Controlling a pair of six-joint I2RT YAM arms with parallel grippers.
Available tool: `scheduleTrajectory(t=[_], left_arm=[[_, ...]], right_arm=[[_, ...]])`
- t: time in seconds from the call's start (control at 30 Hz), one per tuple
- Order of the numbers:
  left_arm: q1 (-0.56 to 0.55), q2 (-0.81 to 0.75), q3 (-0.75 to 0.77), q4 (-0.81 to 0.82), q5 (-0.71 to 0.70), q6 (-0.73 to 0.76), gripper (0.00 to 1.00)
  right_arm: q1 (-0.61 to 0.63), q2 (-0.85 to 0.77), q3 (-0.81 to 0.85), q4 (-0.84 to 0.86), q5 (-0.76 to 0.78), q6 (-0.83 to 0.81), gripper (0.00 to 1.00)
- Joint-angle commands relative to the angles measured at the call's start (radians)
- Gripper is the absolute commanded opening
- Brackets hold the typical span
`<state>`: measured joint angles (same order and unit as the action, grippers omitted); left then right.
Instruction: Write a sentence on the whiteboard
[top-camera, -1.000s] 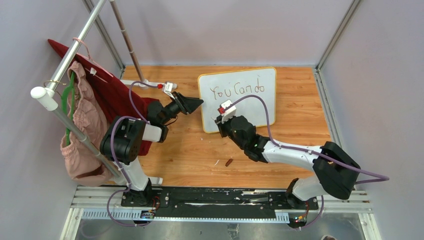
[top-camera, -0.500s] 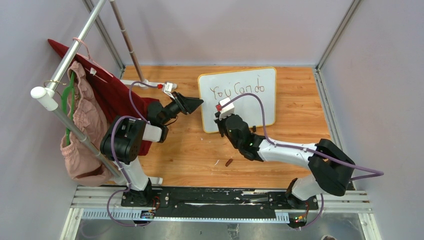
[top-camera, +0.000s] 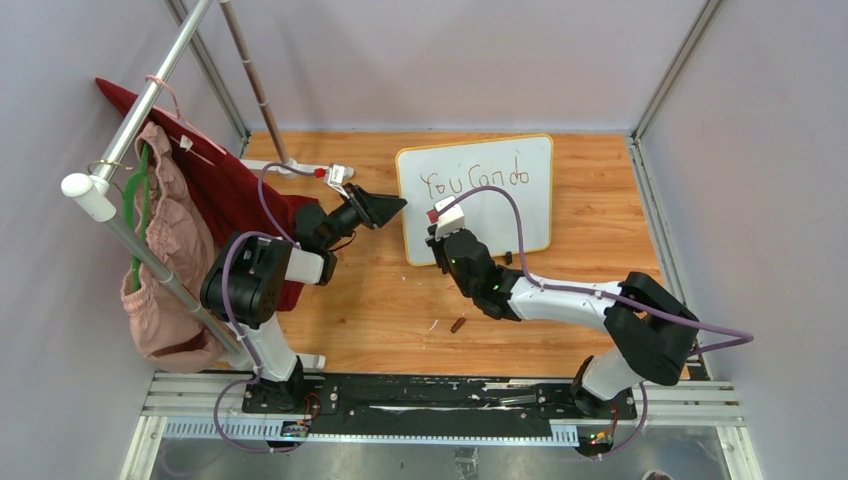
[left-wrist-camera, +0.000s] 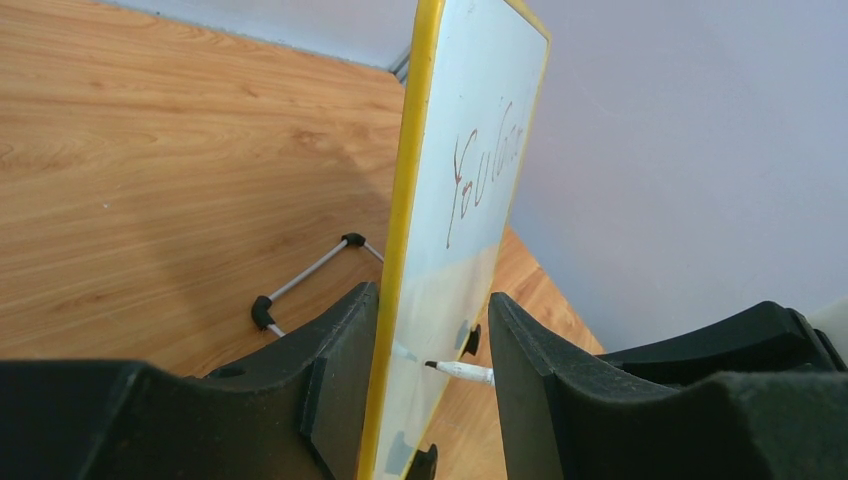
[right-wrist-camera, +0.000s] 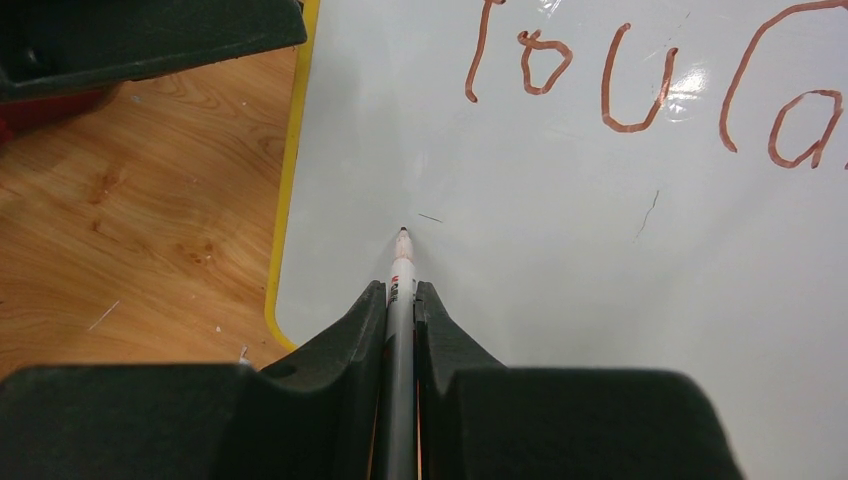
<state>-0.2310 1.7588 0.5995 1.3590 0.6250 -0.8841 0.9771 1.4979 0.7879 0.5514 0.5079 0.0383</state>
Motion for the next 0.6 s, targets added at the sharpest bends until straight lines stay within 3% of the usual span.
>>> scheduleTrajectory(t=[0.0, 0.57], left_arm=[[0.002, 0.029, -0.020, 0.006, 0.005, -0.036, 0.50], [0.002, 0.032, -0.018, 0.017, 0.005, -0.048, 0.50]], right_arm=[[0.015, 0.010, 0.026, -0.006, 0.040, 0.022, 0.00], [0.021, 0.018, 0.006, -0.057, 0.023, 0.062, 0.00]])
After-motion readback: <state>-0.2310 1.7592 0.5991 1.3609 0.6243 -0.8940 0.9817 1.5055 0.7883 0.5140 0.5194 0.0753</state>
